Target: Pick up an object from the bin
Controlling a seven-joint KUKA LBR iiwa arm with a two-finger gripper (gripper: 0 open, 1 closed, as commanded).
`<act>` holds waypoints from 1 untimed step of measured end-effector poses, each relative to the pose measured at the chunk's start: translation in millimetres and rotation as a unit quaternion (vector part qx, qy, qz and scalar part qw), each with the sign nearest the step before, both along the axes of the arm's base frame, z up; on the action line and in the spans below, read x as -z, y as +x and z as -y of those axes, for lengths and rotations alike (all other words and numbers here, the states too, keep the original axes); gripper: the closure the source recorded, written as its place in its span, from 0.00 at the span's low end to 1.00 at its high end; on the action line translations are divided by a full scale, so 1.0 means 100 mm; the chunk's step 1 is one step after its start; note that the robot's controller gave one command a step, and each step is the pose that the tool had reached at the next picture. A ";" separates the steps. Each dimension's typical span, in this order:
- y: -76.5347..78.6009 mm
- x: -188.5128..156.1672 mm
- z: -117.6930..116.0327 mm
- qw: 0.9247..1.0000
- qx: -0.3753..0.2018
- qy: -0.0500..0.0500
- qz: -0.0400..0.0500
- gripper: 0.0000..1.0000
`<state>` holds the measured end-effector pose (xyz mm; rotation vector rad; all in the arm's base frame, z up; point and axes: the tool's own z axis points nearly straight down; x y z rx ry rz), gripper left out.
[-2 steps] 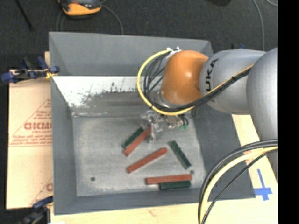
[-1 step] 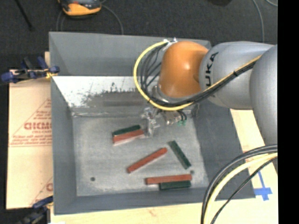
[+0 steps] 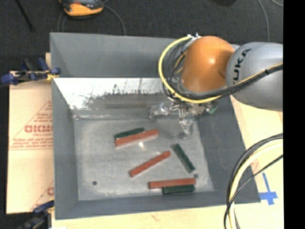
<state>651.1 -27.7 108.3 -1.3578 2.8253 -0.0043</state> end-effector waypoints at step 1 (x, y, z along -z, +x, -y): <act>0.05 0.07 0.19 1.000 -0.027 0.000 0.000 0.00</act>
Offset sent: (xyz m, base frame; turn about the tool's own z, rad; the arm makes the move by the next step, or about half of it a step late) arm -0.0722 0.0571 -0.0342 -0.3417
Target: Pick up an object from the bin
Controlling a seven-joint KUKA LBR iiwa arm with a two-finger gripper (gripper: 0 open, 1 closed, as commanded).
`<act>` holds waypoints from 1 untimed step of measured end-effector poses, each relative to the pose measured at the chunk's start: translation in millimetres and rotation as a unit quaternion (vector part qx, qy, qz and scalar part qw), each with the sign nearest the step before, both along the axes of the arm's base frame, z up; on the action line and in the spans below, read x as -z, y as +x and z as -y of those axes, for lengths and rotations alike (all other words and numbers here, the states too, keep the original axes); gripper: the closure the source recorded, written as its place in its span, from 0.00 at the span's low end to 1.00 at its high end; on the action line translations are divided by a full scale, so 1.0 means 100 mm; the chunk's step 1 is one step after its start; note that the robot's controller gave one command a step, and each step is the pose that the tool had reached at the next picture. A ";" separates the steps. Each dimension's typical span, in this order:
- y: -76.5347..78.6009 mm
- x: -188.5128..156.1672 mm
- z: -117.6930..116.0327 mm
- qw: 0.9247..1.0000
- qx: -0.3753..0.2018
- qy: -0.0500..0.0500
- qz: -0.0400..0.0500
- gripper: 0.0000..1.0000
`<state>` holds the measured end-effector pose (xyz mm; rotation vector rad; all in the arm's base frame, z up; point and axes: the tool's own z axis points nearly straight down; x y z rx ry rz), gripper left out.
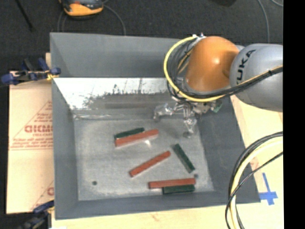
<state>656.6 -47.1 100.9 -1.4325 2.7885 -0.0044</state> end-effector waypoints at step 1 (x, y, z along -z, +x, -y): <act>-0.30 0.09 -0.30 0.998 -0.059 -0.001 0.004 0.00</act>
Offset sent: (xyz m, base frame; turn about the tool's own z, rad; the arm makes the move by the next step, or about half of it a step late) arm -0.0427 0.0428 -0.0309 0.1005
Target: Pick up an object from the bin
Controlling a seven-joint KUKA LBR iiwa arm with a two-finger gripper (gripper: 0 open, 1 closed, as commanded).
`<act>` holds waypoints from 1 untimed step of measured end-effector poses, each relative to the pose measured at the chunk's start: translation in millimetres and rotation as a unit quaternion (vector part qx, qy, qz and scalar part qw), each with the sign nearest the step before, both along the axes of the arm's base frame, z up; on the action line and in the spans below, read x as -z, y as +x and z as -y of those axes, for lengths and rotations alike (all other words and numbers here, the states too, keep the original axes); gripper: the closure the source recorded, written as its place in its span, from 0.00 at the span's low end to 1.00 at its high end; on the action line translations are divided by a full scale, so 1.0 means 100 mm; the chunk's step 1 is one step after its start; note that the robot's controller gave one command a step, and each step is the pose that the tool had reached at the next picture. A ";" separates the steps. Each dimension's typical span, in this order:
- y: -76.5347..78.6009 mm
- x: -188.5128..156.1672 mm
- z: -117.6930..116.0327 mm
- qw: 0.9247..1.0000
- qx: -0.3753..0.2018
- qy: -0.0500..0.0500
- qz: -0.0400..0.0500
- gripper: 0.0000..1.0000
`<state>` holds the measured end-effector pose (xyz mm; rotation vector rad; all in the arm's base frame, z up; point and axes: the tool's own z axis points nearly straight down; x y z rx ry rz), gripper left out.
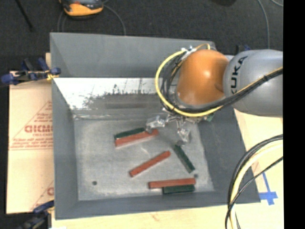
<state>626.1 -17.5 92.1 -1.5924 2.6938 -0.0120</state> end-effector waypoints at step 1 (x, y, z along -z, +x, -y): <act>-0.10 0.20 -0.13 0.994 0.110 0.003 -0.003 1.00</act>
Offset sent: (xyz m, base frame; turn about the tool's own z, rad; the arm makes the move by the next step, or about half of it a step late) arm 0.0000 0.0000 0.0000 0.0000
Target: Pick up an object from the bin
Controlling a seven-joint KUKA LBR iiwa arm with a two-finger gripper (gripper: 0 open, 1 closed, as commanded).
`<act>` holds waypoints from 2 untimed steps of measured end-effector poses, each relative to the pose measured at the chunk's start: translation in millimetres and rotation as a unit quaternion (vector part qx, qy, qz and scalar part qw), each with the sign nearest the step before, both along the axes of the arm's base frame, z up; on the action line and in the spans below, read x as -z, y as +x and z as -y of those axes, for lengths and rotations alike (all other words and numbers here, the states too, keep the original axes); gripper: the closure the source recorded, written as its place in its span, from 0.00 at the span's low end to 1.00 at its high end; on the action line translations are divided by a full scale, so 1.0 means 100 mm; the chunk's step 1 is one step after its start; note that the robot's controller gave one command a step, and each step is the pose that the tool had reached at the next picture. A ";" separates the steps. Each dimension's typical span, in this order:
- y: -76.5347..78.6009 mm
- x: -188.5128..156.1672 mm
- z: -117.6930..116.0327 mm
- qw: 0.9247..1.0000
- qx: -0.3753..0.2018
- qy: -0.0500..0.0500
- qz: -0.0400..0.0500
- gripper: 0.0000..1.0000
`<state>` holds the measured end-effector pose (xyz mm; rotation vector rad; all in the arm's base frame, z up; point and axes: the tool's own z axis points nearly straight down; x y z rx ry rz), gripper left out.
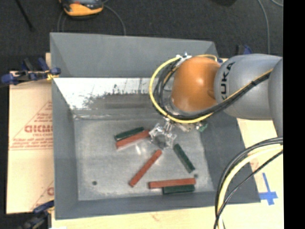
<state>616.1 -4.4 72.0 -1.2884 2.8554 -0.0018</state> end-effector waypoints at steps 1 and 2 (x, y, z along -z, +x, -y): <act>0.00 0.00 0.00 1.000 0.001 0.000 0.000 0.00; 0.00 0.00 0.00 1.000 0.002 0.000 0.000 0.00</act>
Offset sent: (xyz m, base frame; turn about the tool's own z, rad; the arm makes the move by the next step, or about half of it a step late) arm 0.0000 0.0000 0.0000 0.0000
